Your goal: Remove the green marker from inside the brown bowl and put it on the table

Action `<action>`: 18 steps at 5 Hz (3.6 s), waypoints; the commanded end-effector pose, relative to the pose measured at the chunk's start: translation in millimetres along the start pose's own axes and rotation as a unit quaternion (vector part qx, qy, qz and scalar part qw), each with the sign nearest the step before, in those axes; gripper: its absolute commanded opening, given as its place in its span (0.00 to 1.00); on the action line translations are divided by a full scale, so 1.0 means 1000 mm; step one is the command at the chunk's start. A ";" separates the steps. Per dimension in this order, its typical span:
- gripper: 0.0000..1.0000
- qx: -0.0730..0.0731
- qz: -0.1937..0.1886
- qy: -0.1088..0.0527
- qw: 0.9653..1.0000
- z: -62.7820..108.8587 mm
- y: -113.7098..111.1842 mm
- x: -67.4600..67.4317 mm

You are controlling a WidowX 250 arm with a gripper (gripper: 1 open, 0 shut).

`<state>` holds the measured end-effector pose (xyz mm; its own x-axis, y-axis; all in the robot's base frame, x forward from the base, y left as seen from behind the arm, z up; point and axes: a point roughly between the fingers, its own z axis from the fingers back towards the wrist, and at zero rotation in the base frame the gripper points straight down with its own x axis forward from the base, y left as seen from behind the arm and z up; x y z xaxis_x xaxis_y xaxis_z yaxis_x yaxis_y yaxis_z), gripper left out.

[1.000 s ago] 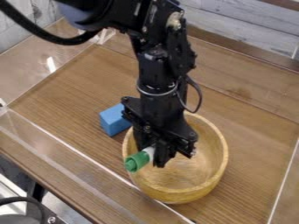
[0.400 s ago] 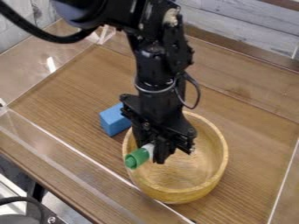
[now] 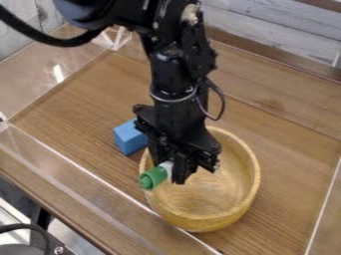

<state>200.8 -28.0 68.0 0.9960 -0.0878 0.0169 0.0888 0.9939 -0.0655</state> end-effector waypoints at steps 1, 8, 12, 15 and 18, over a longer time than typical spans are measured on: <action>0.00 0.000 -0.003 -0.035 0.999 0.017 0.002 0.011; 0.00 -0.014 -0.010 -0.068 0.998 0.032 0.006 0.018; 0.00 -0.023 -0.013 -0.073 0.997 0.037 0.008 0.019; 0.00 -0.029 -0.017 -0.081 0.996 0.036 0.009 0.021; 0.00 -0.033 -0.028 -0.094 0.995 0.032 0.019 0.021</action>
<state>218.4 -10.1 90.3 0.9787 -0.1197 0.1668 0.1430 0.9804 -0.1352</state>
